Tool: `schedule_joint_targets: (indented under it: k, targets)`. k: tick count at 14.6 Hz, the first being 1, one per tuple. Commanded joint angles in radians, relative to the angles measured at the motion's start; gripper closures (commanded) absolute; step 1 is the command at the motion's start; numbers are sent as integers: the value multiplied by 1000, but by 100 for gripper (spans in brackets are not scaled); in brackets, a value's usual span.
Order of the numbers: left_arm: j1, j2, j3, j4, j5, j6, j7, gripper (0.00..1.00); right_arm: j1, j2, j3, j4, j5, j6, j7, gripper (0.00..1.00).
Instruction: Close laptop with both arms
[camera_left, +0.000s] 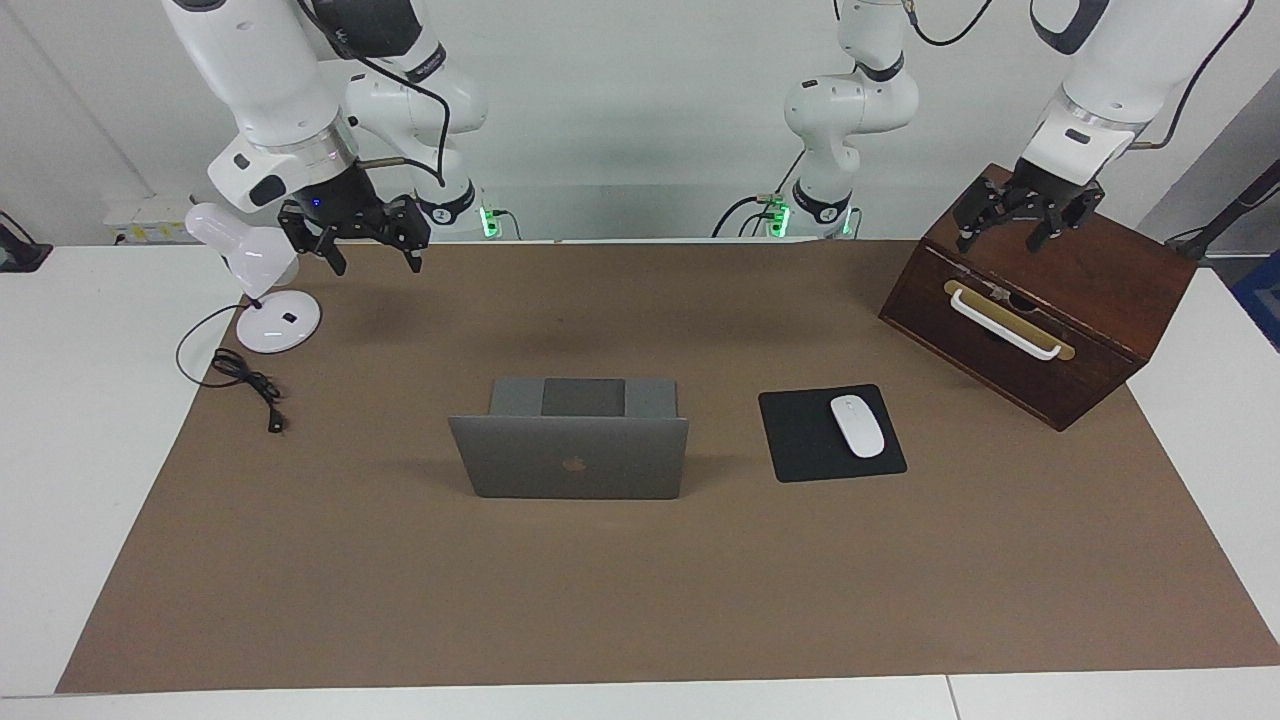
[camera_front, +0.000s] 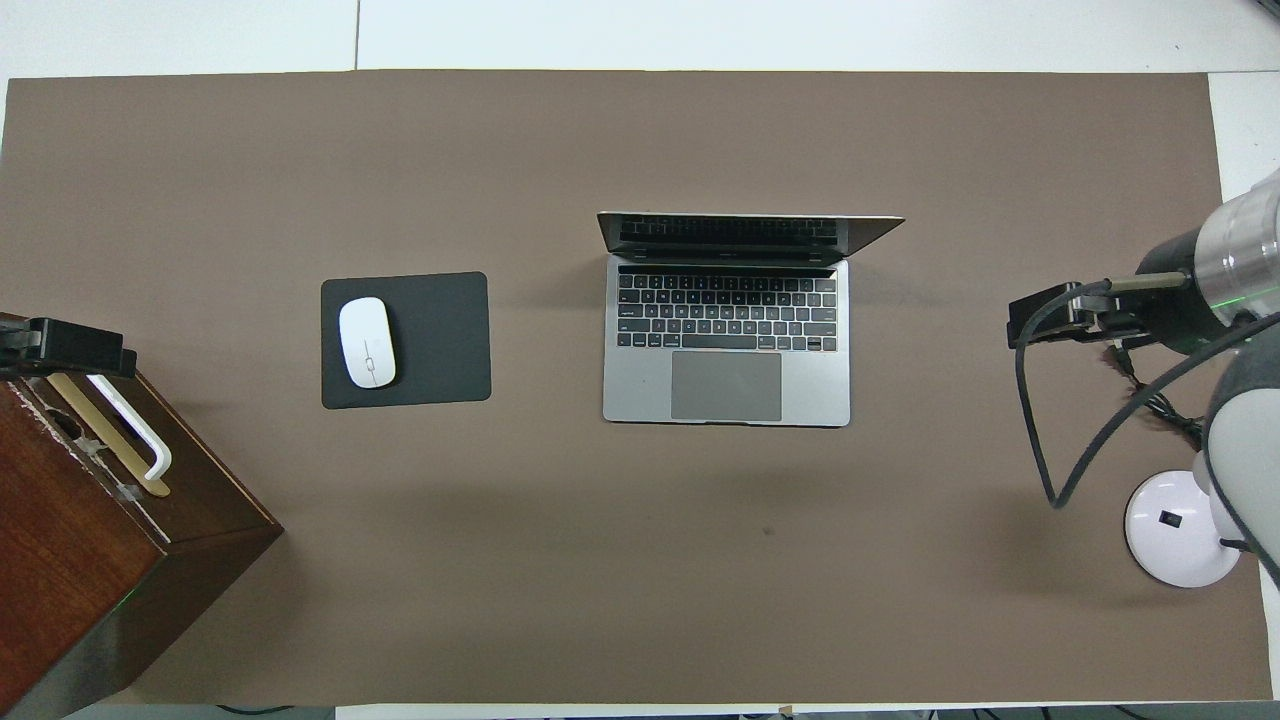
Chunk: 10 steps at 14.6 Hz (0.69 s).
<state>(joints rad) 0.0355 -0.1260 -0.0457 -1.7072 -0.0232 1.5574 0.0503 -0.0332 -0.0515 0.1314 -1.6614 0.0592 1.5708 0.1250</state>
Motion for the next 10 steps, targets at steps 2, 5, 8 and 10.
schedule_joint_targets:
  k: [2,5,8,10]
  targets:
    - [-3,8,0,20,-1,9,-10,0,-10,7,7,17,-1,-5,-27,0]
    - [-3,8,-2,18,-3,13,-6,0,-11,9,-12,17,5,-5,-24,0]
    - [-6,8,0,15,-3,18,-9,0,-11,7,-16,17,8,-17,-25,0]
    - [-3,8,-2,14,-9,29,-12,0,-11,7,-4,17,8,-9,-24,0]
